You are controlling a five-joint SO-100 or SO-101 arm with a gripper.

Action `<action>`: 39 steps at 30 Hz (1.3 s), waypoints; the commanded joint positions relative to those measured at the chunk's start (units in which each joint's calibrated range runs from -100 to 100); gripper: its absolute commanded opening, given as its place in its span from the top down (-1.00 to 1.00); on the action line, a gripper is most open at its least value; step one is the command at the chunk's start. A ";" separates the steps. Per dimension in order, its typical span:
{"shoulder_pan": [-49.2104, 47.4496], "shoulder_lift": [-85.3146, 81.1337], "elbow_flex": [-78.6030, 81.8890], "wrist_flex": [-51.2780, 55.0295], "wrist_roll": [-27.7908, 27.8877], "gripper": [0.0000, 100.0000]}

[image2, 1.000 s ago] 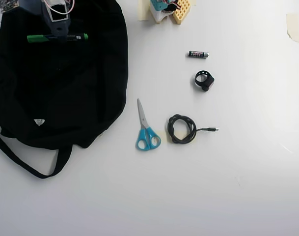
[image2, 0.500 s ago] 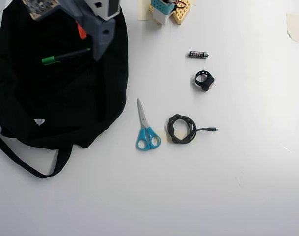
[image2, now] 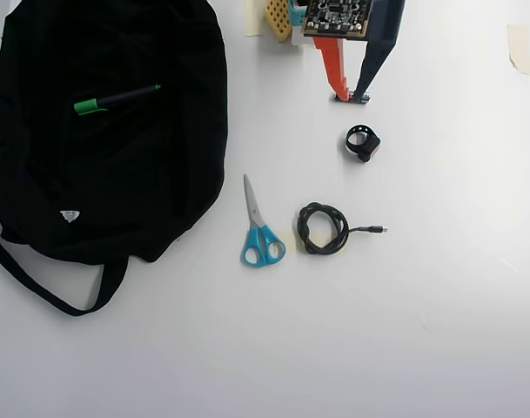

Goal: Put the green marker into the black bag

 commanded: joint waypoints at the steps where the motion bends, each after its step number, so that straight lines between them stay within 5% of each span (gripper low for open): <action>1: -1.89 -11.74 16.18 -4.57 0.93 0.95; 10: -2.94 -39.79 55.45 -20.85 2.51 0.95; 18: -2.42 -64.27 82.94 -22.83 5.39 0.95; 39: 3.12 -81.03 99.29 -23.69 11.37 0.95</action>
